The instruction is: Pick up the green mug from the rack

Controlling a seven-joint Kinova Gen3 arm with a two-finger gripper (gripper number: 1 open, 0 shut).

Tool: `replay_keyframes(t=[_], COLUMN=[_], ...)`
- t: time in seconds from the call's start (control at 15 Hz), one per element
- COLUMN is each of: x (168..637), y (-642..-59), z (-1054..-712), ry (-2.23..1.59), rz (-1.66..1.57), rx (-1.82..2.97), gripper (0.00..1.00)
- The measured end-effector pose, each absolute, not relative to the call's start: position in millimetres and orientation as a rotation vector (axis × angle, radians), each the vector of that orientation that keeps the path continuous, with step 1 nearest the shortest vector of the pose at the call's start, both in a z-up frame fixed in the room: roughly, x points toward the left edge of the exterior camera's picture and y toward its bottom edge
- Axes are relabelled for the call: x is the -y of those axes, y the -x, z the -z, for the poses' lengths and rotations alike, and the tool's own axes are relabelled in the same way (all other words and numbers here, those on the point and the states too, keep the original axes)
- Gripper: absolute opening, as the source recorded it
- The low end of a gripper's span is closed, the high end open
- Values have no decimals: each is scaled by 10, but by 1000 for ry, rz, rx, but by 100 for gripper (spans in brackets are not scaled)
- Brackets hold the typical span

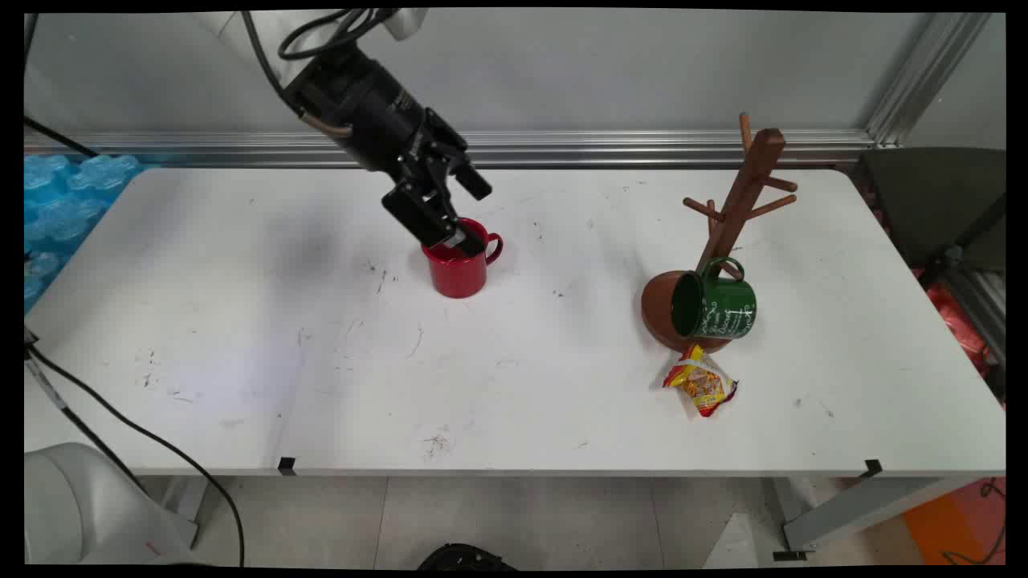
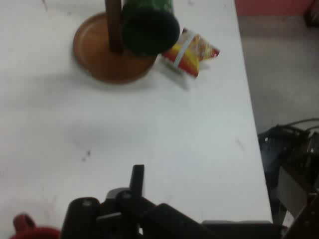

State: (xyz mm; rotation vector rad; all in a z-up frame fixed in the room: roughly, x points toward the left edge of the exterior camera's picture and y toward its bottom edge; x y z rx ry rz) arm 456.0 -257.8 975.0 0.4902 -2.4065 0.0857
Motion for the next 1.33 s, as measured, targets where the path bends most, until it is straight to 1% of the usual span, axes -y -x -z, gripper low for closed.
replay_keyframes(t=[0.27,0.47,0.93,1.33], x=[2692,2790,2993,3122], y=[-4307,-4061,-3548,-3154], z=[-9752,-9669,-9350,-9004], ry=[-459,-455,-493,-550], rz=[-82,-78,-71,-60], rx=[2369,2343,2307,2279], gripper=[100,100,100,100])
